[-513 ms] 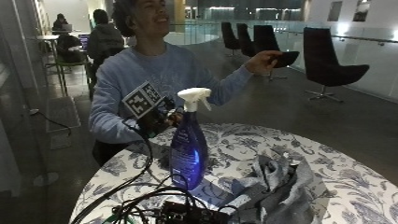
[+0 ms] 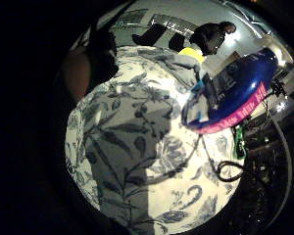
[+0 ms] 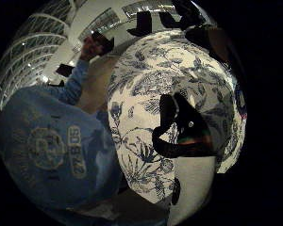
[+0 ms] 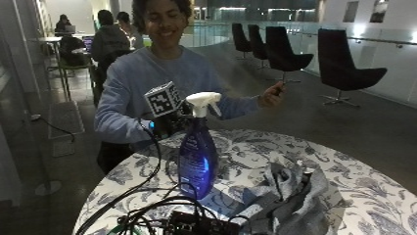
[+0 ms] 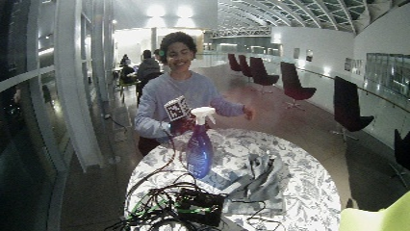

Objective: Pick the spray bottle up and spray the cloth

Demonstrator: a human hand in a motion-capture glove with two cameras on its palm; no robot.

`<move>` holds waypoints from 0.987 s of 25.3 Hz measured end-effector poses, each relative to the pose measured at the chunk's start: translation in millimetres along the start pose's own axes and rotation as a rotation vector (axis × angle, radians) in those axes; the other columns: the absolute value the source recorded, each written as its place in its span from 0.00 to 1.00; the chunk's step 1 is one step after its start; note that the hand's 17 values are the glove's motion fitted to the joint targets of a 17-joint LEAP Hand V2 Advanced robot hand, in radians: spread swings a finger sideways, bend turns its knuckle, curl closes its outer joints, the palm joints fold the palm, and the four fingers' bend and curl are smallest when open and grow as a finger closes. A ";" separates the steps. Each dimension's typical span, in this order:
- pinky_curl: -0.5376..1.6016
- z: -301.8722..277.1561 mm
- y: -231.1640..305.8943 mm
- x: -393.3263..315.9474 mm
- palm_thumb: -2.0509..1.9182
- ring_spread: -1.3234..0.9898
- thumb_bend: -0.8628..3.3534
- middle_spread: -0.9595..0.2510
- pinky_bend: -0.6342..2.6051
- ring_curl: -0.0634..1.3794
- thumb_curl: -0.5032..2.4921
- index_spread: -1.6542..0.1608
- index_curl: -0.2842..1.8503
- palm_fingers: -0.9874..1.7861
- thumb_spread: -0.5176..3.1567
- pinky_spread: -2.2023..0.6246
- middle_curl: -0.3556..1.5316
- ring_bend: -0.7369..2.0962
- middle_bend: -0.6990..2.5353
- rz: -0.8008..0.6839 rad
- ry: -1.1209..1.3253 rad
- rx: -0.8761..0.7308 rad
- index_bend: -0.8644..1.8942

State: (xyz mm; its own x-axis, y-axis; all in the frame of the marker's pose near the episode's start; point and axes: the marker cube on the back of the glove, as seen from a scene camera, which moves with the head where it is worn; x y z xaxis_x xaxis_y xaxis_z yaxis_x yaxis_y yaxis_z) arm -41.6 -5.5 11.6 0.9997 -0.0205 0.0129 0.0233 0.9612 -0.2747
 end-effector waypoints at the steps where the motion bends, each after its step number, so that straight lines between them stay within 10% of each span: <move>1: 0.35 1.1 0.6 -0.1 0.68 0.54 0.28 0.72 0.27 0.21 0.25 0.73 0.24 0.64 0.38 0.82 0.32 0.39 0.33 0.001 -0.002 -0.007 0.36; 15: 0.37 -6.5 19.9 18.2 0.69 0.54 0.26 0.72 0.26 0.23 0.27 0.71 0.25 0.64 0.43 0.83 0.35 0.38 0.32 0.084 -0.037 -0.041 0.36; 25: 0.41 -37.2 56.2 86.3 0.65 0.56 0.21 0.74 0.32 0.26 0.26 0.69 0.21 0.55 0.41 0.84 0.36 0.42 0.30 0.538 -0.444 0.049 0.30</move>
State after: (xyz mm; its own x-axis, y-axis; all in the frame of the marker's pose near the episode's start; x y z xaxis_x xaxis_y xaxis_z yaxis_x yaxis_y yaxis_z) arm 46.2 36.6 -38.5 0.7747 0.5659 0.2822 -0.4846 0.8180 -0.3099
